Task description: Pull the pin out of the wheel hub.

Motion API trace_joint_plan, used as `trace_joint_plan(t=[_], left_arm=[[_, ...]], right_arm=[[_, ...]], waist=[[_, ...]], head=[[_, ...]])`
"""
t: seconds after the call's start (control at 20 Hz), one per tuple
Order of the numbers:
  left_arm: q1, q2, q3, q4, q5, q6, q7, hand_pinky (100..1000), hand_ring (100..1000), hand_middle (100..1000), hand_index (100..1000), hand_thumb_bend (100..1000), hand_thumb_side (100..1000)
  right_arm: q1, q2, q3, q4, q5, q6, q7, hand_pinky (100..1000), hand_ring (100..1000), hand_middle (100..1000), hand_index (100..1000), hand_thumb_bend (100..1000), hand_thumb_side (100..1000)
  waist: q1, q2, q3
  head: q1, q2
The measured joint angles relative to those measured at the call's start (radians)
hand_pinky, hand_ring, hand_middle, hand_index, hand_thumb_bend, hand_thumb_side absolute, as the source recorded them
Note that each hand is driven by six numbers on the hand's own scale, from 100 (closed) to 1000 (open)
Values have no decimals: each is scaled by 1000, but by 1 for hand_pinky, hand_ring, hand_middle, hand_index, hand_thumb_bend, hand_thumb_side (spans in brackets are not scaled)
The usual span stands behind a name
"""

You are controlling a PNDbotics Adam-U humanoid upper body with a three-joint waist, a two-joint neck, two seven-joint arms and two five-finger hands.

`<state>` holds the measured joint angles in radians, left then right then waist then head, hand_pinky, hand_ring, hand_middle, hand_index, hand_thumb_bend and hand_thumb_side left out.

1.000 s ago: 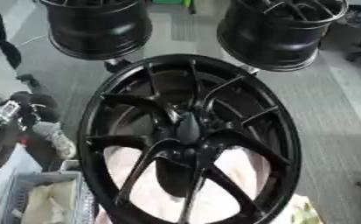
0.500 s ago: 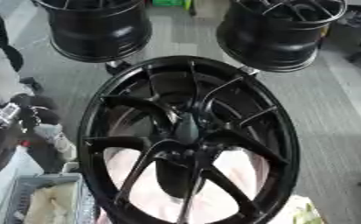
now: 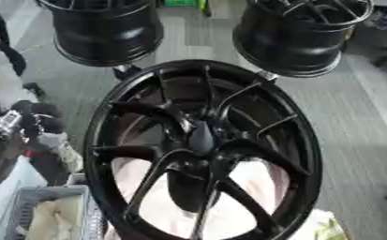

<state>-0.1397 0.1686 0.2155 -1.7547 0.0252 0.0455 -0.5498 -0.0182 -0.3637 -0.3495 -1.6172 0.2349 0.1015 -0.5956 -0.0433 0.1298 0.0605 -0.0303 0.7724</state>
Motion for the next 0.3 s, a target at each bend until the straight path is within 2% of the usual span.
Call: trace_joint_plan(t=[0.3], left_arm=[[5,-3,0,6,-5,0,0,697,649,645,737,100,893]], right_arm=[[-4,49,44,-36,-66,-68,-4,555,672,796,842,106,436]], waist=[[2,1,3]], head=[[0,0]])
